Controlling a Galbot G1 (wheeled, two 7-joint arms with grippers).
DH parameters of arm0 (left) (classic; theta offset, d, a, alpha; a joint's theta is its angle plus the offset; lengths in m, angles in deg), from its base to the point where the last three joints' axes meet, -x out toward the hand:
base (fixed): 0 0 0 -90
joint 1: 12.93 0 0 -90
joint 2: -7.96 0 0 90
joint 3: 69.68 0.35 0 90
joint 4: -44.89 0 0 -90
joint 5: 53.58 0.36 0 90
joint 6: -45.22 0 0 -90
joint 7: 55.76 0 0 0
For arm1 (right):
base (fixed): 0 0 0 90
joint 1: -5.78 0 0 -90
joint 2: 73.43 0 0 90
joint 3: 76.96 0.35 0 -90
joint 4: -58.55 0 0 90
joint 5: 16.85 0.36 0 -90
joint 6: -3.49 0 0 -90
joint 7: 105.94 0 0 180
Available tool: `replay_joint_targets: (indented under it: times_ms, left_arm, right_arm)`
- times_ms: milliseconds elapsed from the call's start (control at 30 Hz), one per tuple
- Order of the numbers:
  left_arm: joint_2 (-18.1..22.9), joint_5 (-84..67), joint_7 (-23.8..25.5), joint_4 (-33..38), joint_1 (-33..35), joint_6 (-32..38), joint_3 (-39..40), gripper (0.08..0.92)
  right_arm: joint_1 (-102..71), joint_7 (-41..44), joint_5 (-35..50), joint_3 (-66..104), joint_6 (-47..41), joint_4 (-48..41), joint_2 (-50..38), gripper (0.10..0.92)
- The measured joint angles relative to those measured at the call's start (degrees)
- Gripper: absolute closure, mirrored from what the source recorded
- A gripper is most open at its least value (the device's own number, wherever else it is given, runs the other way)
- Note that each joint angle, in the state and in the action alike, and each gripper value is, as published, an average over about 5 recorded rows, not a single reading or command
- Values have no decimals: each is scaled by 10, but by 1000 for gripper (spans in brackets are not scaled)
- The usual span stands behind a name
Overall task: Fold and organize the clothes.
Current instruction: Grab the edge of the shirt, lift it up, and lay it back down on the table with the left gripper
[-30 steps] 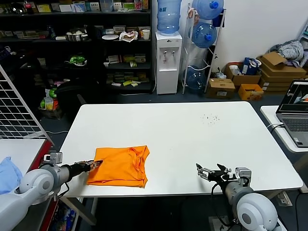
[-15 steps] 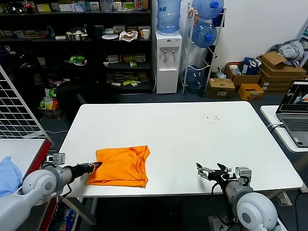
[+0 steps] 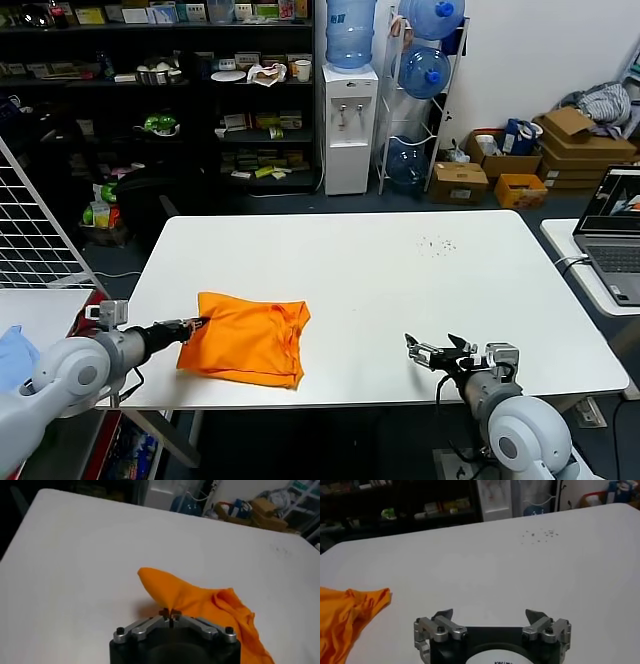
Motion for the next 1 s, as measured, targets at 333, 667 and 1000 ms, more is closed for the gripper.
replay_joint_targets:
  times_ms: [333, 667, 1000]
  left_arm:
    - [-71, -71, -86, 68, 9, -3, -40, 897]
    - [-146, -104, -105, 69, 7, -13, -45, 897]
    - [-216, -97, -77, 31, -5, -18, -47, 897]
  right_arm:
    - [6, 41, -58, 1, 54, -7, 1, 104]
    - [-13, 85, -141, 22, 151, -2, 3, 104]
    - [-18, 101, -199, 23, 198, -6, 15, 104]
